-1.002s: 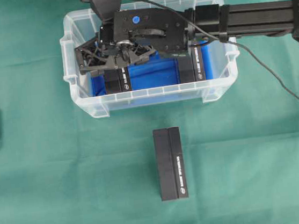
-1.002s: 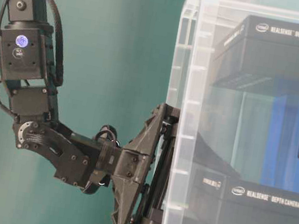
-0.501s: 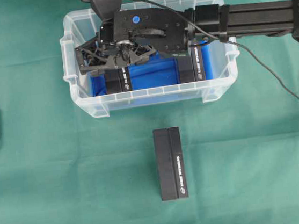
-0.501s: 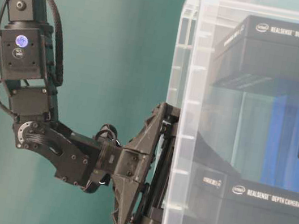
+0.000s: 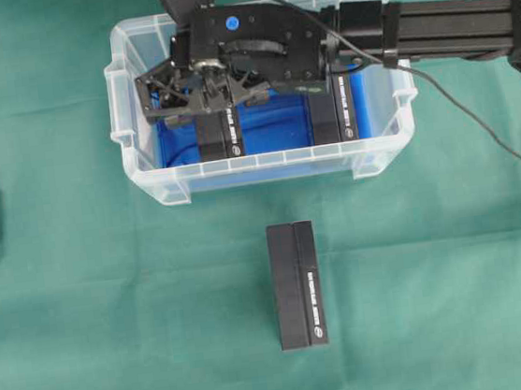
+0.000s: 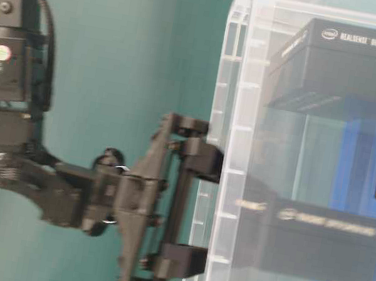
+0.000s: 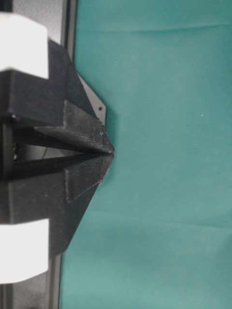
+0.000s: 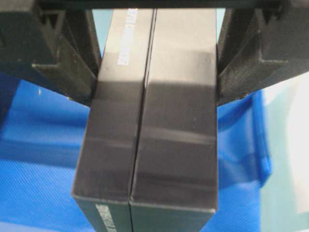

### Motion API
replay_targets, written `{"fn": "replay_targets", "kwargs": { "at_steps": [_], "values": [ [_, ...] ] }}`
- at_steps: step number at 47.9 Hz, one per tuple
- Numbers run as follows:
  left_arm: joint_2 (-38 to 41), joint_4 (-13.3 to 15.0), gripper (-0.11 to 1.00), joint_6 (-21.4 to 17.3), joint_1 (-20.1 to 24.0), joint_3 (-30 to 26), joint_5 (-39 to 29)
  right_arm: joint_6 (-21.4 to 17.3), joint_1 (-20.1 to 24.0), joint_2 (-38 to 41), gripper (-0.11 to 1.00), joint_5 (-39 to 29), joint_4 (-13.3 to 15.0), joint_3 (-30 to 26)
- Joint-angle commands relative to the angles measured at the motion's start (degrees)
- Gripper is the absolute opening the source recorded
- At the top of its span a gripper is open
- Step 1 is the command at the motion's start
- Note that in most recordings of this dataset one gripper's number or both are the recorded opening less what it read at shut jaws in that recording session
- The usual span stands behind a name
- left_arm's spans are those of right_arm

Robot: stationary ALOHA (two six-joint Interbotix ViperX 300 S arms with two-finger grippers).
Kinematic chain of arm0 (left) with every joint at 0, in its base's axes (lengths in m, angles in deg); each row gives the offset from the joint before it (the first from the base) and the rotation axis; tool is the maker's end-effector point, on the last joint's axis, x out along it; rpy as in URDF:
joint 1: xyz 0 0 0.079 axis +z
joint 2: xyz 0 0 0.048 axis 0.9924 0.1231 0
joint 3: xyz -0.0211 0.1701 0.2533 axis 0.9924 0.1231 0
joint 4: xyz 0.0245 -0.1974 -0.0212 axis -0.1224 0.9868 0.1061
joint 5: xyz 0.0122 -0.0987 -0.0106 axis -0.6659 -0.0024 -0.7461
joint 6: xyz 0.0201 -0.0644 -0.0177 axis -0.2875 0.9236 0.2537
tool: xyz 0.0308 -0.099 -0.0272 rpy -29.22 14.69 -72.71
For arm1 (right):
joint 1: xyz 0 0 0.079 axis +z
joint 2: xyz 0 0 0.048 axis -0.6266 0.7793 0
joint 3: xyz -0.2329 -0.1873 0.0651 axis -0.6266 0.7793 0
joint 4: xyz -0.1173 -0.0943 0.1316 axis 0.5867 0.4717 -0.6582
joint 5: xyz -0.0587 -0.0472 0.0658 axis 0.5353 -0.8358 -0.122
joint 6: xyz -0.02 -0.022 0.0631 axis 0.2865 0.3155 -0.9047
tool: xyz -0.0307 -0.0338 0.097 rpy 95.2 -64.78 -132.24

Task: Take the box out of the case with the right arm.
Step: 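Lift the gripped left black box straight up out of the bin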

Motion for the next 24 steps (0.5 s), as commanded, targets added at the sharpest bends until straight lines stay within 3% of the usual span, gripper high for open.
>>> {"fn": "replay_targets", "kwargs": {
  "at_steps": [1,24],
  "values": [
    [0.18,-0.09,0.02,-0.09,0.18,-1.32,0.18,0.09,0.35,-4.31,0.69,-2.55,0.18,-4.39],
    [0.09,-0.09,0.02,-0.09,0.18,-1.41,0.18,0.09,0.97,-4.31,0.69,-15.29,1.41,-17.49]
  ]
}}
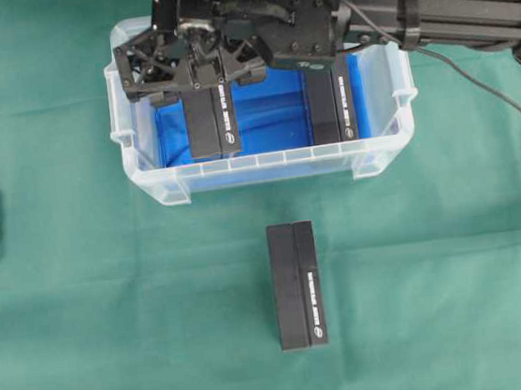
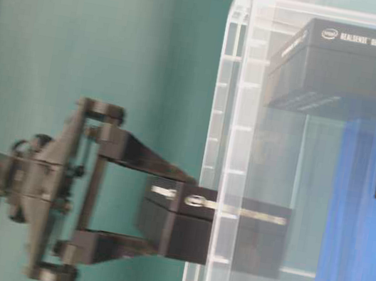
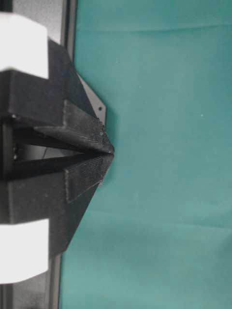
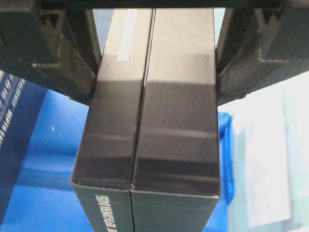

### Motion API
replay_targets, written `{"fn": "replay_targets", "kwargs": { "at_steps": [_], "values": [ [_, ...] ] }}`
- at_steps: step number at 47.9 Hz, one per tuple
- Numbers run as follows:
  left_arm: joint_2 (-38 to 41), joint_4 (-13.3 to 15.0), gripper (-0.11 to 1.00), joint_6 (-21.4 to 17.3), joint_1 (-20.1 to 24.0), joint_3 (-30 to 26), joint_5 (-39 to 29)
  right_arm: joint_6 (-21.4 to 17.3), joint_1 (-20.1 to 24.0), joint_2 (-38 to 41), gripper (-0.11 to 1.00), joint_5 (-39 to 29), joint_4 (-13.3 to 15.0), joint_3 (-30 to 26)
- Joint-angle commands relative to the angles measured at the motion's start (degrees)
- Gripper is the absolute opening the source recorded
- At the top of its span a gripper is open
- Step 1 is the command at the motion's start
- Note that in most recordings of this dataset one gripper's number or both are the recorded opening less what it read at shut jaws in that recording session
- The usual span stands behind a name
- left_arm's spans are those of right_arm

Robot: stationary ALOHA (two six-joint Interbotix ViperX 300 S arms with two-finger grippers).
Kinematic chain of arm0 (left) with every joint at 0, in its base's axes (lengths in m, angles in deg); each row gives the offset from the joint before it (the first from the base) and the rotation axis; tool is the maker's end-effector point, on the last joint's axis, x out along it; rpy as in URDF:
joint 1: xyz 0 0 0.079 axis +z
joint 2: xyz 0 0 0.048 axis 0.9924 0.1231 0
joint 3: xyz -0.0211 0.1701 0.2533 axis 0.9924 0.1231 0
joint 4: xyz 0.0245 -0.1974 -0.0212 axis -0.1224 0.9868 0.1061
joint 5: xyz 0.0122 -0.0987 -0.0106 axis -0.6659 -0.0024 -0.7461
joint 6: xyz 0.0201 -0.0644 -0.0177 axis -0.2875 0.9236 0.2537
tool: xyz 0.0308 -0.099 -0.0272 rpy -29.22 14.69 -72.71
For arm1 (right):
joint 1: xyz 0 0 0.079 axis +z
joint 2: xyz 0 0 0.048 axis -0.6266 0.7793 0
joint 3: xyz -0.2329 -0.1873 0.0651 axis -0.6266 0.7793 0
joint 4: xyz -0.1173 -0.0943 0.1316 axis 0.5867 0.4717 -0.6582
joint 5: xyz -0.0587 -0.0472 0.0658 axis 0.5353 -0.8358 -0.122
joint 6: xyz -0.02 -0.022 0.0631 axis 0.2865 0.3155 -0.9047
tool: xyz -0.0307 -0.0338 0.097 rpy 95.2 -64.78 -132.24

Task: Take the box out of the case with the right arm.
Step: 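Lift the gripped left black box straight up out of the bin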

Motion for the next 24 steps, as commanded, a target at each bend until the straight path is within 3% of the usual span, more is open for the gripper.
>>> {"fn": "replay_targets", "kwargs": {
  "at_steps": [1,24],
  "values": [
    [0.18,-0.09,0.02,-0.09,0.18,-1.49,0.09,0.0,0.62,-4.22,0.69,-1.76,0.79,-4.22],
    [0.18,-0.09,0.02,0.0,0.18,-1.49,0.09,0.0,1.67,-4.22,0.68,-8.53,3.34,-13.97]
  ]
}}
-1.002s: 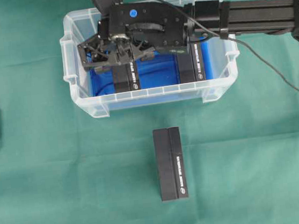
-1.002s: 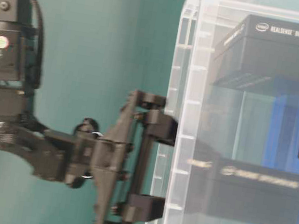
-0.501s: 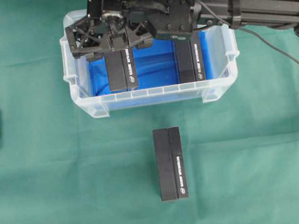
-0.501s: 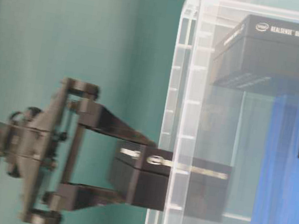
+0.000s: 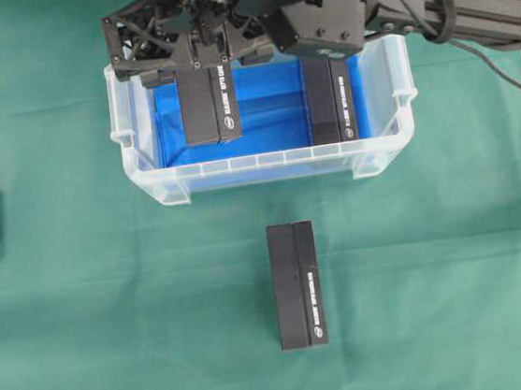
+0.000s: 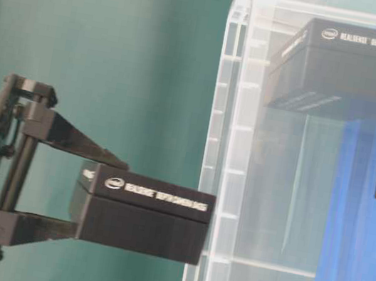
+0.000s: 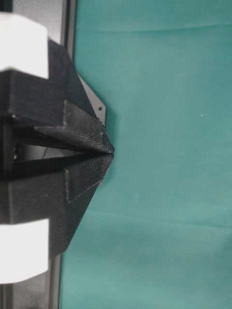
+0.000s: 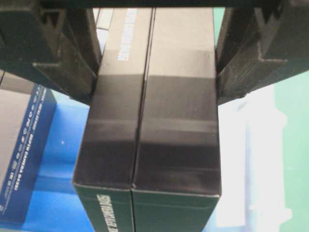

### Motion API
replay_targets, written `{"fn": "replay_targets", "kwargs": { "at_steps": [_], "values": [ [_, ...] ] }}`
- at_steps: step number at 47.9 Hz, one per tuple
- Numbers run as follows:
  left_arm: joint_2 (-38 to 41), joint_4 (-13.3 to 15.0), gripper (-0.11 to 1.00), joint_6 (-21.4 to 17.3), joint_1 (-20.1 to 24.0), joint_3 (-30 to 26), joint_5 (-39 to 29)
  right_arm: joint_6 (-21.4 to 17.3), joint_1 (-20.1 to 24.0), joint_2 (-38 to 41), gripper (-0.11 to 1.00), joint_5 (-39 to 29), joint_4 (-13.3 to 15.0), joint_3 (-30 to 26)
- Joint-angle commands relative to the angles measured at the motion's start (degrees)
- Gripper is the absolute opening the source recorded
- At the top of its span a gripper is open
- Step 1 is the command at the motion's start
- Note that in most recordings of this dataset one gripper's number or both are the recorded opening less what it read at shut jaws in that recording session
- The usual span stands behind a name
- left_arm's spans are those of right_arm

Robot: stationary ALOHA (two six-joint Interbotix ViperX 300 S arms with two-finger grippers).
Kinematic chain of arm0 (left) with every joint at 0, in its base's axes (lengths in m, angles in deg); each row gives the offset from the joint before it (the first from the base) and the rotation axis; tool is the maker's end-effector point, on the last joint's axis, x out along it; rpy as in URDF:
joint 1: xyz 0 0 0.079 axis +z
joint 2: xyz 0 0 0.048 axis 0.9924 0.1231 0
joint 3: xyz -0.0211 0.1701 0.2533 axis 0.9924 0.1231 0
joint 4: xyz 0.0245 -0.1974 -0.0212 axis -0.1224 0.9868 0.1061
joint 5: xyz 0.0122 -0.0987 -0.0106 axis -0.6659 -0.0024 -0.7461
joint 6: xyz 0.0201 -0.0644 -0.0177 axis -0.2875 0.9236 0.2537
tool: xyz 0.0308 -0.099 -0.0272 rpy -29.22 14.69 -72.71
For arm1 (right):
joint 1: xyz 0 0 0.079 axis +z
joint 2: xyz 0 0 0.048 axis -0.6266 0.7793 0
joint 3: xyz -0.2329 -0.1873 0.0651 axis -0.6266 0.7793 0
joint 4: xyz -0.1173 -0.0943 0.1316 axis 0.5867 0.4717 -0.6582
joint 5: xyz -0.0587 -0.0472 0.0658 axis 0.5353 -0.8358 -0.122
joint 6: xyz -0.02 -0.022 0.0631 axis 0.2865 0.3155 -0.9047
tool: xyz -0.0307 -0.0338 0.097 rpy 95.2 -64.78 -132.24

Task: Take the box out of the case with the right arm.
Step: 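Lift the gripped left black box straight up out of the bin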

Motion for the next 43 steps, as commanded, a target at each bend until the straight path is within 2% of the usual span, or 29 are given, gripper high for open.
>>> {"fn": "replay_targets", "kwargs": {
  "at_steps": [1,24,43],
  "values": [
    [0.26,-0.09,0.02,0.0,0.18,-1.41,0.18,0.09,0.35,-4.22,0.68,-0.09,0.44,-2.81],
    [0.26,-0.09,0.02,0.0,0.18,-1.41,0.18,0.09,0.62,-4.22,0.68,-0.88,2.2,-4.66],
    [0.26,-0.18,0.02,0.0,0.18,-1.41,0.18,0.09,0.62,-4.13,0.68,-0.88,2.37,-4.66]
  ]
}}
